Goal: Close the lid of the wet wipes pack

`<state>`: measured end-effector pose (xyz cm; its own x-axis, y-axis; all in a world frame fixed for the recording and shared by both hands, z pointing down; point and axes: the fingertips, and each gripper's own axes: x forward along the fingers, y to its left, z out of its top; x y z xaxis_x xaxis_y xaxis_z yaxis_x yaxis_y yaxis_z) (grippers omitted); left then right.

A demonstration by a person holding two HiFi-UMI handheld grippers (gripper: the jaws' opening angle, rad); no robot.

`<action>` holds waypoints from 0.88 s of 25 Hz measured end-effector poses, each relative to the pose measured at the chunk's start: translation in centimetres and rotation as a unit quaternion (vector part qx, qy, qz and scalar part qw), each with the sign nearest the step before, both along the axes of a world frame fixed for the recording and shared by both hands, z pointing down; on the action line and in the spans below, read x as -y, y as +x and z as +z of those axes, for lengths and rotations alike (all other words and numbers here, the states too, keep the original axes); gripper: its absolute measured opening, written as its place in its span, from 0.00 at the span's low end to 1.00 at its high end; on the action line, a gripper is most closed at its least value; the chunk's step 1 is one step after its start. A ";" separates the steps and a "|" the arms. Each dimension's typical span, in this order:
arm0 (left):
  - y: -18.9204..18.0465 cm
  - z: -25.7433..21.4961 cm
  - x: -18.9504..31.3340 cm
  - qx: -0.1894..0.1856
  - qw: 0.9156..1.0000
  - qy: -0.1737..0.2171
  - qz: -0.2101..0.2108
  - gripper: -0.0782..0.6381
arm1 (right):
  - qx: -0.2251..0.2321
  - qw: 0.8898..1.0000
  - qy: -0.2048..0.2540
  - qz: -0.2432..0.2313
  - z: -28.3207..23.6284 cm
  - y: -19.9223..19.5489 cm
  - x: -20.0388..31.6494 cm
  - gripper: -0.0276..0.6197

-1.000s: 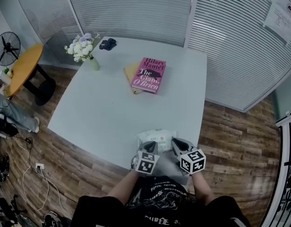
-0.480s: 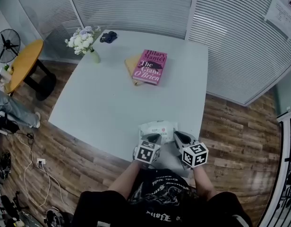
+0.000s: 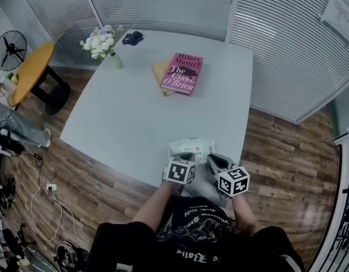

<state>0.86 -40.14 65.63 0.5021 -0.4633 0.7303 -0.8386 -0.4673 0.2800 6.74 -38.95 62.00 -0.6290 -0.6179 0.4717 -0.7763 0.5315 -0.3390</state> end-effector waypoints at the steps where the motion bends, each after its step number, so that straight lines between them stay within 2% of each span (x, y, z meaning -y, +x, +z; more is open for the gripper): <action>1: 0.0 -0.1 0.0 -0.010 1.000 -0.003 -0.001 0.12 | 0.000 1.000 0.001 -0.005 -0.1 -0.3 -0.1 0.07; 5: -0.2 -0.5 -0.4 -0.029 0.999 0.022 -0.009 0.12 | 0.008 1.000 0.012 -0.011 -0.8 -0.8 -0.3 0.07; 9: -2.5 -1.9 -1.5 -0.054 0.995 0.067 -0.045 0.12 | 0.021 0.999 0.015 0.022 -1.3 1.0 -0.3 0.07; 13: -5.8 -5.0 -1.8 -0.093 0.984 0.116 -0.098 0.12 | 0.015 0.998 0.036 0.056 -2.3 2.9 0.0 0.08; 16: -6.8 -7.8 -2.3 -0.120 0.972 0.164 -0.117 0.12 | 0.015 0.996 0.058 0.060 -3.3 3.3 -0.3 0.08; 19: -7.0 -9.9 -3.2 -0.124 0.962 0.208 -0.122 0.12 | 0.006 0.993 0.087 0.073 -4.4 3.9 -0.5 0.07; 22: -7.2 -10.6 -3.9 -0.102 0.959 0.235 -0.121 0.12 | 0.000 0.990 0.105 0.097 -5.1 4.9 -0.7 0.05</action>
<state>-6.29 -36.24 55.01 0.4489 -0.8382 0.3098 -0.8885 -0.3815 0.2552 11.64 -38.21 56.95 -0.4884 -0.8118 0.3202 -0.8710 0.4307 -0.2365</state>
